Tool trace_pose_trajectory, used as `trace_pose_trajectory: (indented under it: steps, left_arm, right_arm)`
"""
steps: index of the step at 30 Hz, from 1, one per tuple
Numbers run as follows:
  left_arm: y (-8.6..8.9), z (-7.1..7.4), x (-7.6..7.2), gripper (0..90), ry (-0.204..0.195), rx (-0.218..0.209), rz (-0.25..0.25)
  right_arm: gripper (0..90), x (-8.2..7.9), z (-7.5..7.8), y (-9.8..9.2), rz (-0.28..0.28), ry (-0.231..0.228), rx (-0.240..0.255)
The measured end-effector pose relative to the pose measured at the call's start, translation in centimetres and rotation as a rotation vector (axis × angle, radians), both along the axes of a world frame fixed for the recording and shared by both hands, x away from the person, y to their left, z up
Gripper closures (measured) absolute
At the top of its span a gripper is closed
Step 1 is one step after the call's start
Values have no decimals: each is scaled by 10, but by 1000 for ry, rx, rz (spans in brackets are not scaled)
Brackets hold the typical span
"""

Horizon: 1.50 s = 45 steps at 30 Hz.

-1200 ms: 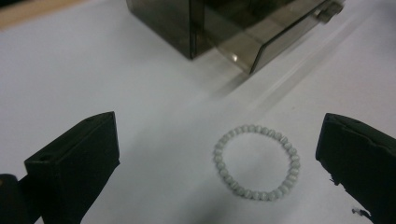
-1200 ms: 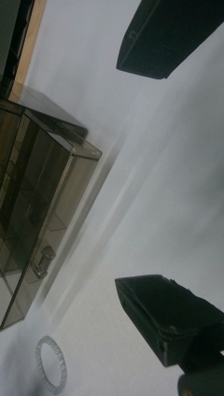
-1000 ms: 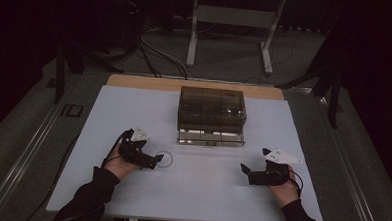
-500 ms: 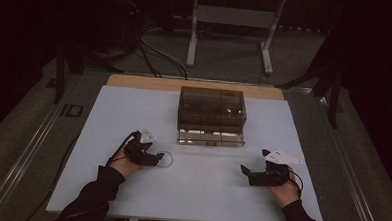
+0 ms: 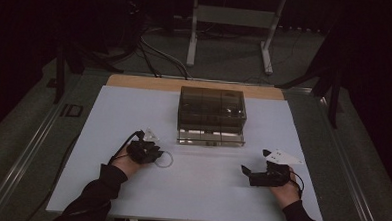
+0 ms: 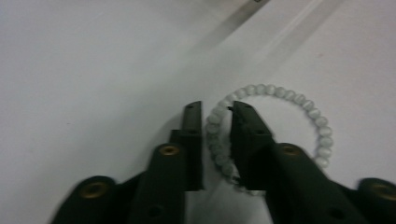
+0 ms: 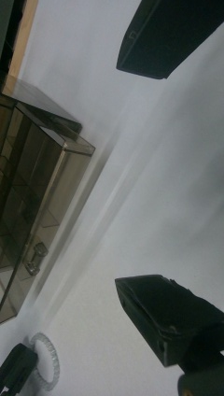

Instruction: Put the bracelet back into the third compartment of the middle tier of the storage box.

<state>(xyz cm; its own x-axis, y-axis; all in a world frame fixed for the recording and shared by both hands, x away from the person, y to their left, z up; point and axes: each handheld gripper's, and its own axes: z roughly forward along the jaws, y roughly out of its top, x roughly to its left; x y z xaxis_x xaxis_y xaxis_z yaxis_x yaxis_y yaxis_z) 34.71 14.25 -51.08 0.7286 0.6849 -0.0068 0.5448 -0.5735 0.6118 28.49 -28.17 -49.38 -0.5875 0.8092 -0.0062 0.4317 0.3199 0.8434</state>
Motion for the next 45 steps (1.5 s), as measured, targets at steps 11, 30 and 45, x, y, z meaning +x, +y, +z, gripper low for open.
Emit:
trace_pose_trajectory:
  steps: [11,30,45]
  left_arm:
    - [-2,2,2,876,29,2,-6]
    - [0,40,-8,885,1,-97,-49]
    - [-16,65,-18,885,-23,-131,-124]
  right_arm:
    - [0,0,-1,2,10,8,-11]
    - [0,0,0,2,11,3,-2]
    - [0,-1,1,2,16,-4,2]
